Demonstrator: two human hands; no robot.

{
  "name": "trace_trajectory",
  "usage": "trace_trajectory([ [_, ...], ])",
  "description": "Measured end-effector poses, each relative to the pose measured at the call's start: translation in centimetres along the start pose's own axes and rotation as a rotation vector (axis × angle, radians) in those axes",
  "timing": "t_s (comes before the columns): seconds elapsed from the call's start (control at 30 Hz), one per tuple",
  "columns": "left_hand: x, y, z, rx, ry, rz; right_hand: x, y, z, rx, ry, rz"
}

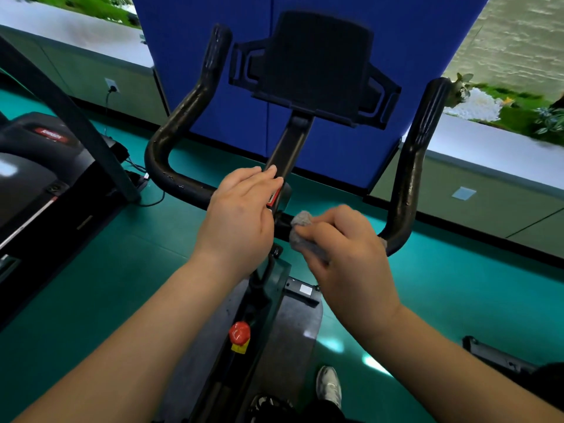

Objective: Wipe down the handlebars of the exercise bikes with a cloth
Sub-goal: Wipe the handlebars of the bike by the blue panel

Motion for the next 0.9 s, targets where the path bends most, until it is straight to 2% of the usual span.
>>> trace_trajectory([
  [0.13,0.0,-0.2,0.2,-0.008,0.007,-0.007,0.6,0.5,-0.8,0.060,0.004,-0.016],
  [0.23,0.0,-0.2,0.2,-0.009,0.013,-0.017,-2.1,-0.5,1.1,0.340,-0.115,-0.146],
  [0.3,0.0,-0.2,0.3,-0.013,0.004,-0.013,-5.2,-1.5,1.7,0.526,-0.192,-0.373],
  [0.37,-0.1,-0.2,0.3,-0.018,0.009,-0.002,-8.5,-3.2,0.5,0.670,-0.239,-0.709],
  [0.4,-0.1,-0.2,0.2,-0.020,0.012,0.000,-9.8,-3.9,-0.2,0.695,-0.261,-0.851],
  [0.47,-0.1,-0.2,0.2,-0.019,0.014,-0.005,-11.0,-4.8,-1.2,0.714,-0.321,-1.019],
  [0.57,0.0,-0.1,0.2,-0.009,0.008,-0.010,-9.8,-4.4,-2.9,0.774,-0.380,-1.103],
  [0.73,0.1,-0.2,0.2,0.014,-0.011,-0.032,-7.8,-2.0,-7.2,0.937,-0.354,-1.213],
  [0.9,-0.1,-0.2,0.2,0.014,-0.027,-0.041,-9.0,-3.2,-5.8,0.992,-0.440,-1.230],
])
Point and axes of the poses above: each hand's wrist, its own x-axis towards the middle knuckle, its own z-axis out of the back of the hand, y = z × x, the point moved 8 cm from there along x, towards the middle knuckle, and after that the axes turned 2 degrees about z, right-handed, at the moved point
